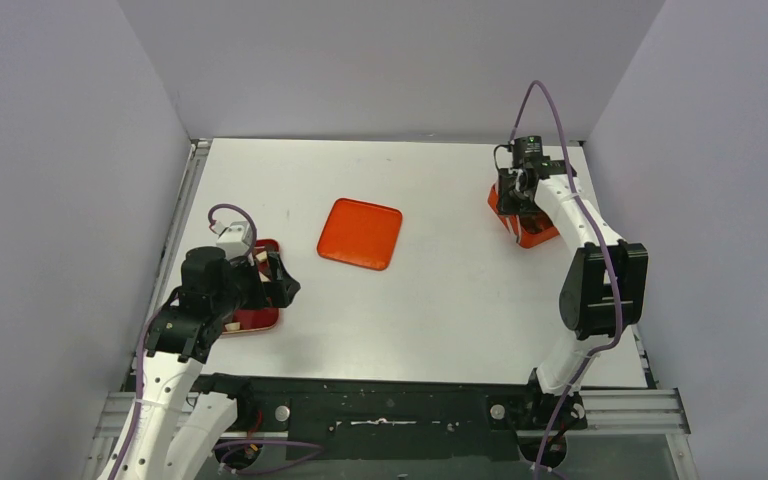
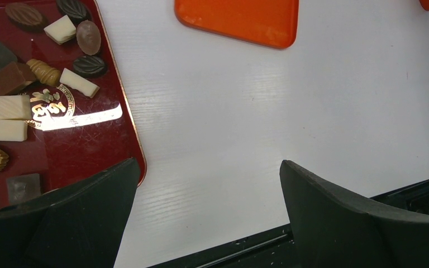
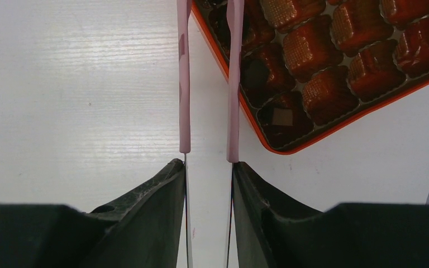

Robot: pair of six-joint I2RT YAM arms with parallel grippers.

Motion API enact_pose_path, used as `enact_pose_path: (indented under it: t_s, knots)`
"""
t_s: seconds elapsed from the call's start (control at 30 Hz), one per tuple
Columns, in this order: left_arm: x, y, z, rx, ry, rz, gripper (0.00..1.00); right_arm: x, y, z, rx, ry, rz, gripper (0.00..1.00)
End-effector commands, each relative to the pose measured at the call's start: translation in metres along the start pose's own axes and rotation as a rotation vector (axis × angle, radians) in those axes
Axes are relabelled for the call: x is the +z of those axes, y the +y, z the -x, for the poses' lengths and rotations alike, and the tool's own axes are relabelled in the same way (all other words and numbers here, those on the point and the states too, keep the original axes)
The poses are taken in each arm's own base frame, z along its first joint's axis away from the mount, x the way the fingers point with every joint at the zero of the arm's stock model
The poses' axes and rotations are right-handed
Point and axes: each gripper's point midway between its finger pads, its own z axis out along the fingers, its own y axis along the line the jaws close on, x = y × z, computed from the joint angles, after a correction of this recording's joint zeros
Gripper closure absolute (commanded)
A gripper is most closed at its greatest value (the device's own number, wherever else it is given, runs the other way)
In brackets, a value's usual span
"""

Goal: Pack the chocolate
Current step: Place the fake chocolate in the packing box, then pick up the fake chocolate from the plate.

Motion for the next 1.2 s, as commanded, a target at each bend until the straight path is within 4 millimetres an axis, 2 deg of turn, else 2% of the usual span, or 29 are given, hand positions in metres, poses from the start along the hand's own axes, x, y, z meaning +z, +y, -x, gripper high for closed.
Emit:
enact_pose_path:
  t_s: [0.0,0.33,0.53,0.7,0.9,1.0,1.17]
  knots:
    - [-0.001,-0.004,0.018,0.035,-0.067,-0.01,0.03,-0.019,-0.003,0.031,0.021,-0.101,0.006,0.66]
    - [-0.001,0.001,0.019,0.029,-0.06,0.017,0.03,-0.053,0.004,0.036,0.004,-0.143,0.02,0.67]
    - [-0.005,0.002,0.021,0.021,-0.067,0.035,0.03,-0.078,0.024,0.034,-0.028,-0.182,0.086,0.67]
    - [-0.011,0.011,0.023,-0.002,-0.076,0.098,0.04,-0.1,0.068,0.03,-0.101,-0.218,0.196,0.66]
    - [-0.024,0.012,0.028,-0.015,-0.091,0.126,0.08,-0.124,0.137,0.018,-0.204,-0.261,0.332,0.66]
    - [-0.04,0.01,0.039,-0.025,-0.141,0.143,0.09,-0.133,0.172,0.009,-0.255,-0.272,0.385,0.66]
    - [-0.082,0.006,0.069,-0.031,-0.291,0.174,0.09,-0.141,0.232,-0.011,-0.344,-0.267,0.459,0.67]
